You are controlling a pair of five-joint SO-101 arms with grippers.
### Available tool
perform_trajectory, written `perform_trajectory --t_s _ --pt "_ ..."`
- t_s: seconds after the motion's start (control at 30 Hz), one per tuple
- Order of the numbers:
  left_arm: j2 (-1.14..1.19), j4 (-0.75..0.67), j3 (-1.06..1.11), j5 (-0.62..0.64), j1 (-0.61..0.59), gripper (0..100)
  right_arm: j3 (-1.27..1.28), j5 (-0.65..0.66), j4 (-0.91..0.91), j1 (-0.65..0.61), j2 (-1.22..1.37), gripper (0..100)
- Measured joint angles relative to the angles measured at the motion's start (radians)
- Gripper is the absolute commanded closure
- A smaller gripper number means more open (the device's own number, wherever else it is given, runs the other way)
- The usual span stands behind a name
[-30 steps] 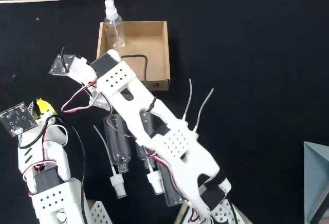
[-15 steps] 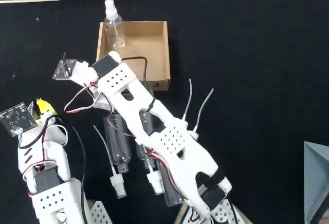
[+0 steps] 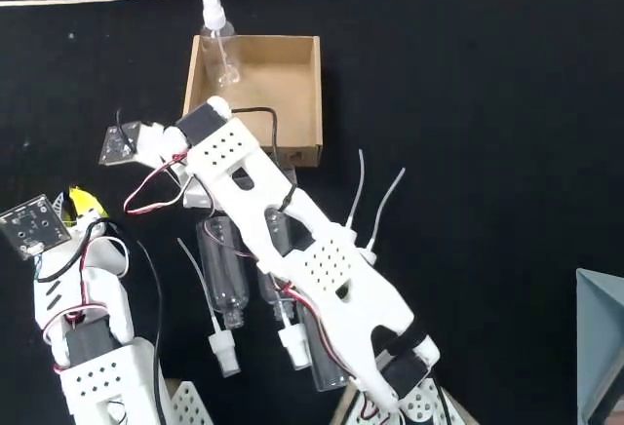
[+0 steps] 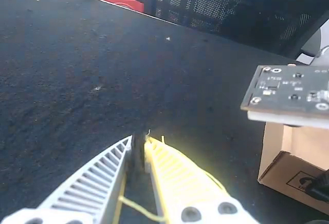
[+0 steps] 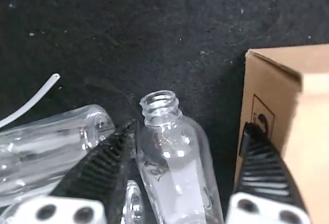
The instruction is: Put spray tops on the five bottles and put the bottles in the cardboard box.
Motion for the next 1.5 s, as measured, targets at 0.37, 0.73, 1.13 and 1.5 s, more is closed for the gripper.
perform_trajectory --t_s 0.37,0.73,1.13,1.5 --pt "0.0 -0.008 0.0 0.0 0.0 96 0.068 0.049 0.0 0.0 0.0 73.8" --pt "0.0 -0.008 0.0 0.0 0.0 96 0.164 0.138 0.0 0.04 -0.003 73.7" --pt "0.0 -0.008 0.0 0.0 0.0 96 0.164 0.178 0.0 0.068 -0.003 88.4" --pt "0.0 -0.008 0.0 -0.002 0.0 96 0.164 0.155 0.0 0.086 -0.011 90.4"
